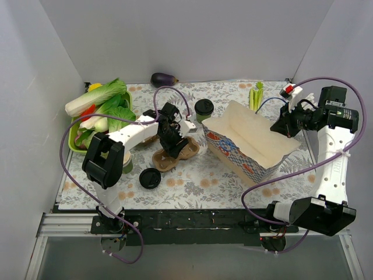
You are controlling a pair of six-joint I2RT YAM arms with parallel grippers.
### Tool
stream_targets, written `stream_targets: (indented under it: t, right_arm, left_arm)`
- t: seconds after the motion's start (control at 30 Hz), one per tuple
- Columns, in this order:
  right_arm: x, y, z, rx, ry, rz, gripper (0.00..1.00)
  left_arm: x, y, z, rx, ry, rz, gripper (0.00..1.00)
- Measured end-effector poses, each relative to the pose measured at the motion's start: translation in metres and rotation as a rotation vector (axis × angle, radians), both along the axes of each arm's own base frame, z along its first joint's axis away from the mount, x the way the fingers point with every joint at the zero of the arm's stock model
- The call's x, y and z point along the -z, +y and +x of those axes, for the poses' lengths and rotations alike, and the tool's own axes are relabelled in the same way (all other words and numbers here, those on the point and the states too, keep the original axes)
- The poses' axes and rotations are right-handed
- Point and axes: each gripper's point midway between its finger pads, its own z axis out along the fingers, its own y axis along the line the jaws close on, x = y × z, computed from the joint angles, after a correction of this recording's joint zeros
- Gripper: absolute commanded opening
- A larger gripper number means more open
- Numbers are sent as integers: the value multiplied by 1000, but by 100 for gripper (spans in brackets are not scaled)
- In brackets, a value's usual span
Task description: Pack the takeout coffee
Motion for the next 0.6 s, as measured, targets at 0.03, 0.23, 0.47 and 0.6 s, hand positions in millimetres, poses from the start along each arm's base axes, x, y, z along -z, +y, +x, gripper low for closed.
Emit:
stream_targets:
  t: [0.03, 0.23, 0.47, 0.6]
  right_arm:
    - [0, 0, 0, 2, 3, 1, 1]
    - [2, -1, 4, 11, 10, 7, 1]
    - [2, -1, 5, 17, 13, 11, 1]
    - [2, -1, 5, 24, 18, 16, 1]
  left_arm:
    - [0, 0, 1, -3, -4, 2, 51]
    - [1, -2, 7, -28, -23, 0, 48]
    - [9, -7, 5, -35, -7, 3, 45]
    - [12, -8, 6, -38, -17, 7, 43]
